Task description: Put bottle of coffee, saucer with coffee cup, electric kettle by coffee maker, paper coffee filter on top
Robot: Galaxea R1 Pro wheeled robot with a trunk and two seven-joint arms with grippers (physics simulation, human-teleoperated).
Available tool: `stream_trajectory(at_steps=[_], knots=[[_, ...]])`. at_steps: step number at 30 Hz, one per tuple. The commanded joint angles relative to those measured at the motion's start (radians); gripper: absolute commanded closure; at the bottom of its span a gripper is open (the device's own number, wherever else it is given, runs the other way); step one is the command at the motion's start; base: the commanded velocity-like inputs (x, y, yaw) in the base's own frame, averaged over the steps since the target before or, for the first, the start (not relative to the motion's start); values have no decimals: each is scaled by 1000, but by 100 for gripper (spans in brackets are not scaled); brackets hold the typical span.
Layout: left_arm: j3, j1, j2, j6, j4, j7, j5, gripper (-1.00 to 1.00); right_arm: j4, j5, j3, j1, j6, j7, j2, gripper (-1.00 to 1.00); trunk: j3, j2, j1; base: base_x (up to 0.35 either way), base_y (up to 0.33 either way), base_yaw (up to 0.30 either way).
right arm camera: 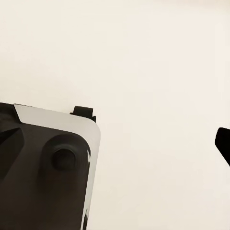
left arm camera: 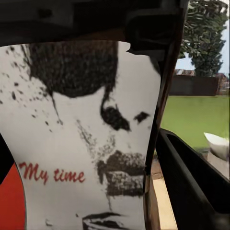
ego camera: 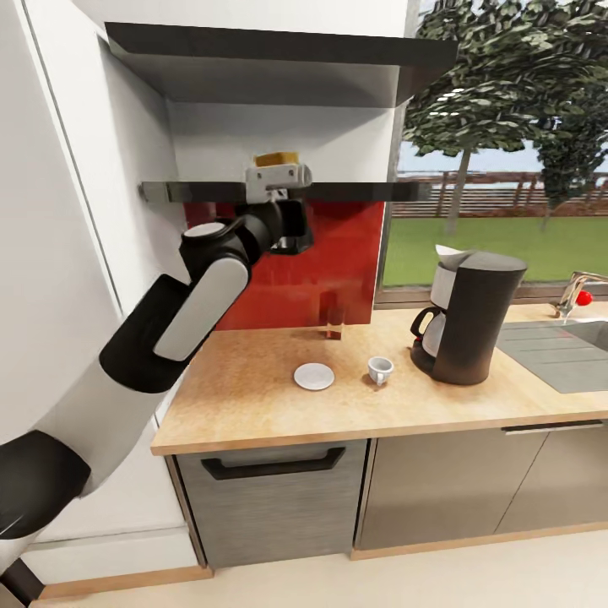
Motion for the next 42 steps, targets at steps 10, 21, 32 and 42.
stream_trajectory(at_steps=[10,21,32,42], knots=[[-345,43,71,-322,-1,2,1,100,1,2,4,-1,-3,0,0,-100,-1,-1,0,0,0,0],[-534,54,126,-540,4,11,74,100,1,2,3,-1,-3,0,0,-100,-1,-1,0,0,0,0],[-571,54,126,-543,19,15,96,100,1,2,3,-1,-3,0,-1,-100,-1,-1,0,0,0,0],[-576,54,126,-543,19,15,97,100,1,2,4,-1,-3,0,0,-100,-1,-1,0,0,0,0]])
